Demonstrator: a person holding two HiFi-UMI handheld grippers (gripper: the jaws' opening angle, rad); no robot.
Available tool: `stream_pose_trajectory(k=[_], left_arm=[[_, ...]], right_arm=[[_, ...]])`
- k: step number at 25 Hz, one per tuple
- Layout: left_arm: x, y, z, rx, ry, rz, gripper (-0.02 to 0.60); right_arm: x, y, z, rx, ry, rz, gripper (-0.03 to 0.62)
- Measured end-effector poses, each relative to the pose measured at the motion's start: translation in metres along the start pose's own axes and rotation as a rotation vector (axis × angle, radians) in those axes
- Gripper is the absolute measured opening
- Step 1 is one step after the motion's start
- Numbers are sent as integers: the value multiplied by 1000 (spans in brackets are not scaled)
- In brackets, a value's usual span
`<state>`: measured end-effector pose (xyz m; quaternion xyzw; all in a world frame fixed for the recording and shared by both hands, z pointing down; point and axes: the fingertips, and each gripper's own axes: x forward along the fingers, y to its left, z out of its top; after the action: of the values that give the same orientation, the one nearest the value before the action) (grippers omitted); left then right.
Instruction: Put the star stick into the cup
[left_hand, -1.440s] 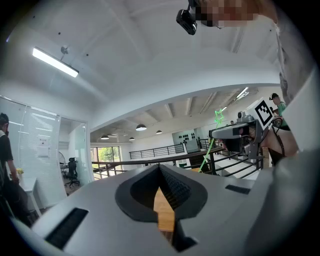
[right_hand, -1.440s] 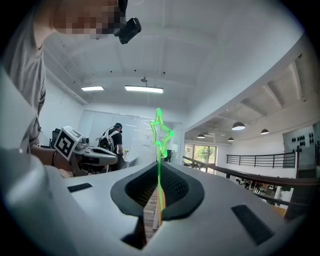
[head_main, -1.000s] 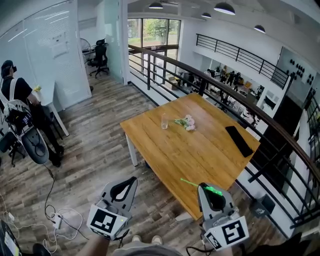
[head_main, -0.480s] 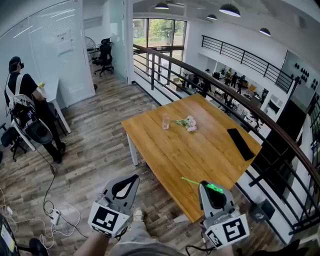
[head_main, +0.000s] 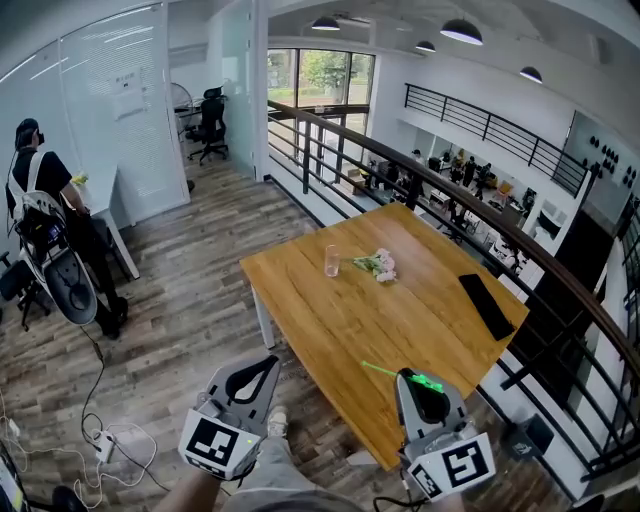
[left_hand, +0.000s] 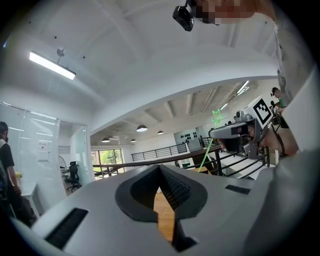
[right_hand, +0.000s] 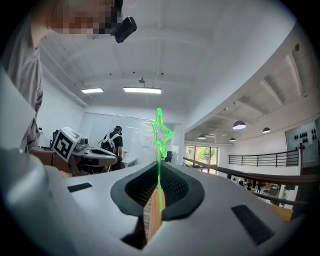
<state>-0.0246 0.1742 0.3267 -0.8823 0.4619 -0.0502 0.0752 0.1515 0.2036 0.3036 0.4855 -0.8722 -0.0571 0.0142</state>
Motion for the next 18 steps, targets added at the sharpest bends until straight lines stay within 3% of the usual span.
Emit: stream_pose_trajectory(k=[9,18], left_arm=[[47,50,-24,-20,31,-12,15],[129,121,-55,-57,96,-75,15]], right_arm=[[65,-29,-27,29,48,-22,38],[165,-68,-57,75,127,-66,38]])
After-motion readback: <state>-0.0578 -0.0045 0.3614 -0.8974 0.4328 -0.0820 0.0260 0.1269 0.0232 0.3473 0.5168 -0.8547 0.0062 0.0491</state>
